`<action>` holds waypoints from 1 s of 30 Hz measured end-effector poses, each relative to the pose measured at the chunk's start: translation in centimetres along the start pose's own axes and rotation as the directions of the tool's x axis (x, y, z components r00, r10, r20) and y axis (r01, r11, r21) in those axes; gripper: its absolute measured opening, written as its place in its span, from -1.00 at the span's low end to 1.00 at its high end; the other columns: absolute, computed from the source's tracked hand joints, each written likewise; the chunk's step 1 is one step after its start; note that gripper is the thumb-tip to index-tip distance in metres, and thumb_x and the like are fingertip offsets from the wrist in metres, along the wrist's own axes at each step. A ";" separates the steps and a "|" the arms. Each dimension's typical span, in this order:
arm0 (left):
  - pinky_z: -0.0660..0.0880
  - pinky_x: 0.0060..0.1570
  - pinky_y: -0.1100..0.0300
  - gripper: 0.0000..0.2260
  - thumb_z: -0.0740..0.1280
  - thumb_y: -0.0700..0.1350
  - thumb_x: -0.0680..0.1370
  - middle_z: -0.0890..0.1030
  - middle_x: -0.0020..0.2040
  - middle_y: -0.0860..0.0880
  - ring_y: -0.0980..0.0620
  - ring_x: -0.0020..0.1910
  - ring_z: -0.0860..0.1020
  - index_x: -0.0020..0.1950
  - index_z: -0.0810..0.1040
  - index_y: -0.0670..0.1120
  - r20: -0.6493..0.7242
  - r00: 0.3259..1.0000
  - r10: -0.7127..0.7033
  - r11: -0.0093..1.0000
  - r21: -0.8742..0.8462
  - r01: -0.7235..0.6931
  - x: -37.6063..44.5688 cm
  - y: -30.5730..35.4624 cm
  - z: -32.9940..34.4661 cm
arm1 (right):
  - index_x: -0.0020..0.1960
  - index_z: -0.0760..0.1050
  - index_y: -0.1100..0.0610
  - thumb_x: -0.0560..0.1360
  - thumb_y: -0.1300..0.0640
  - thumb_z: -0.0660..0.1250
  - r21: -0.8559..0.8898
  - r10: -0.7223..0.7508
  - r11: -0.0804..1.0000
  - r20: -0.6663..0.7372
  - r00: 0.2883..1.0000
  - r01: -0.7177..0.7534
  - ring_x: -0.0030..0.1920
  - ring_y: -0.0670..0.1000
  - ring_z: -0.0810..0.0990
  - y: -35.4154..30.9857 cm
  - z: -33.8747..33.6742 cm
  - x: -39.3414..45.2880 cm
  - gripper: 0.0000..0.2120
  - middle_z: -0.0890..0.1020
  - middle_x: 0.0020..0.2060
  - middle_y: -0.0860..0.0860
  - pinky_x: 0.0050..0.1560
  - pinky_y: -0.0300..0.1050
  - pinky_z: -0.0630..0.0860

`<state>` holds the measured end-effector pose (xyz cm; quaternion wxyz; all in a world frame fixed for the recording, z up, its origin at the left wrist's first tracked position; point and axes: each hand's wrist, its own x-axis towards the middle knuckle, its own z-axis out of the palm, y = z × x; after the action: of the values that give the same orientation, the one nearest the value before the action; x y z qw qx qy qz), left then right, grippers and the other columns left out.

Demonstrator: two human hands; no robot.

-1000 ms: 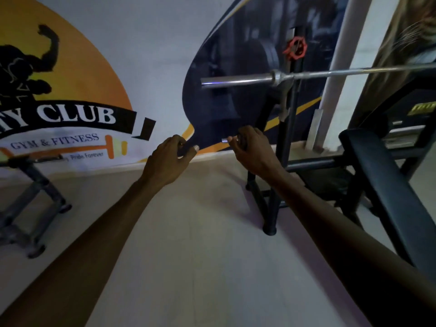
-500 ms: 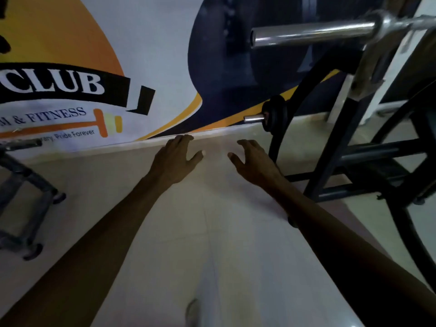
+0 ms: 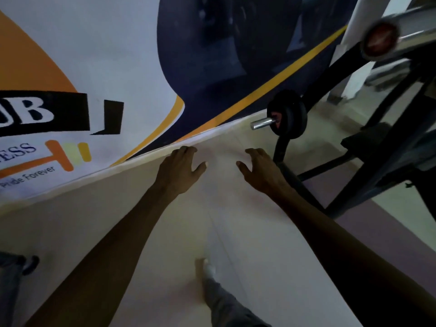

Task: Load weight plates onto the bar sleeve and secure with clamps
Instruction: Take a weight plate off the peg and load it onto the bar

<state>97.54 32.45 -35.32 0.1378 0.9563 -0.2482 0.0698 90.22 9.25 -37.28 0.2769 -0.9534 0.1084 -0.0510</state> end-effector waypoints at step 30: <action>0.48 0.11 0.17 -0.64 0.42 -0.03 0.59 0.61 0.25 -0.08 -0.04 0.19 0.60 0.34 0.51 -0.12 0.551 0.637 0.540 0.792 -0.589 -0.161 57.8 1.9 25.8 | 0.43 0.40 0.26 0.65 0.13 0.29 0.498 0.859 0.496 -0.166 0.484 -0.711 0.12 0.15 0.62 14.8 5.5 38.3 -0.61 0.62 0.15 0.16 -0.07 -0.26 0.44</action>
<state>148.39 -3.13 -47.81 0.2533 0.7724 -0.4778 -0.3331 125.65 -9.07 -48.50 0.4108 -0.6902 0.5824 -0.1254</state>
